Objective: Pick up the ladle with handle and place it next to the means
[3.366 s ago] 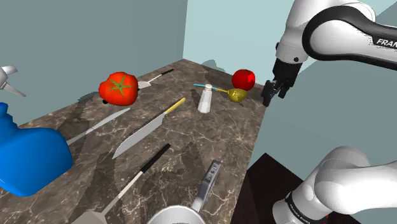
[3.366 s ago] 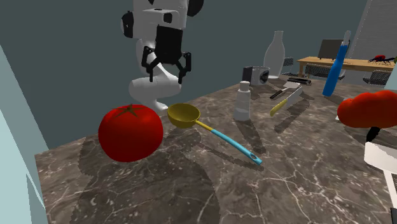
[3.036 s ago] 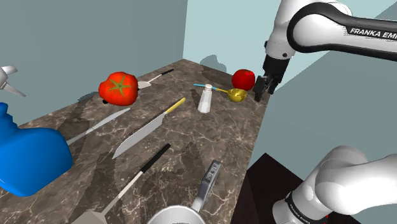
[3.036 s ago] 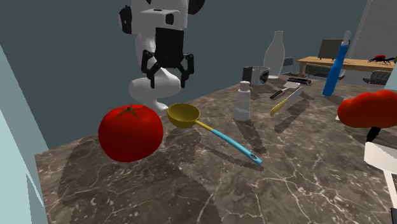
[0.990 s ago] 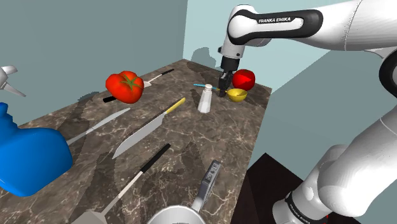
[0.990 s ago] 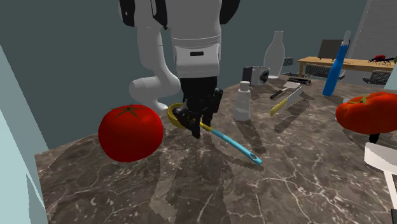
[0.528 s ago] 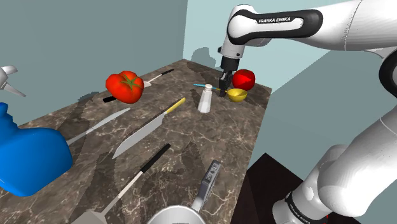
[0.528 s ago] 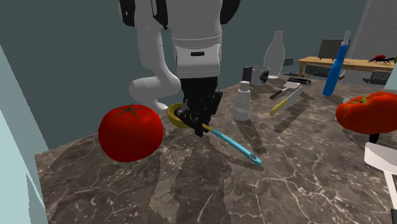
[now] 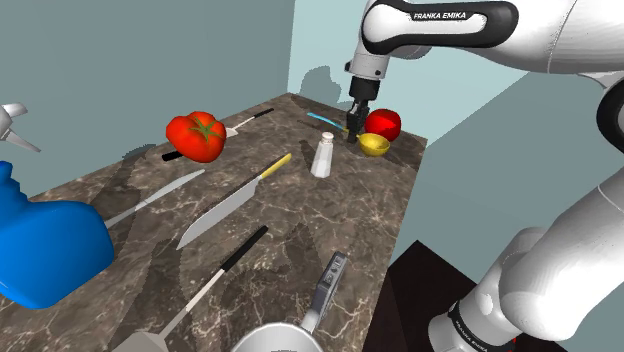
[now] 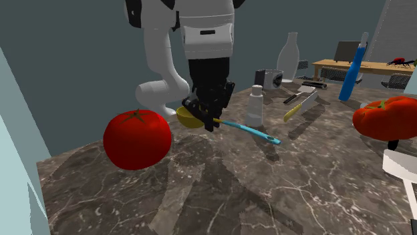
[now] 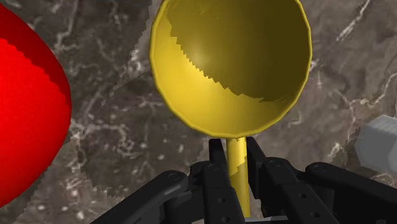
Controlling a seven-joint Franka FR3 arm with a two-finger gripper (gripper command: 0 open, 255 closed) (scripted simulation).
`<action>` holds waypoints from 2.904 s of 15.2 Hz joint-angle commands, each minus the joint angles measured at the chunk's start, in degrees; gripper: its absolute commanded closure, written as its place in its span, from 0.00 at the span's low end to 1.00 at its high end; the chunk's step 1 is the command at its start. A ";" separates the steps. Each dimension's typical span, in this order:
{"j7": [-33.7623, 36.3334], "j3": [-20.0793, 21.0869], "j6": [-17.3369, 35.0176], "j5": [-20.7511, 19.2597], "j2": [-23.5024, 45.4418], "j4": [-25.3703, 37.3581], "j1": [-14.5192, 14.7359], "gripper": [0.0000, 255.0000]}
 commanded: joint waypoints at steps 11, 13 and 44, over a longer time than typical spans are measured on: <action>0.71 -0.15 -9.36 0.16 1.15 10.50 -0.07 1.00; 0.82 -0.19 -10.99 0.23 1.54 12.52 -0.09 1.00; 32.43 13.34 -12.94 1.92 33.15 50.49 17.81 1.00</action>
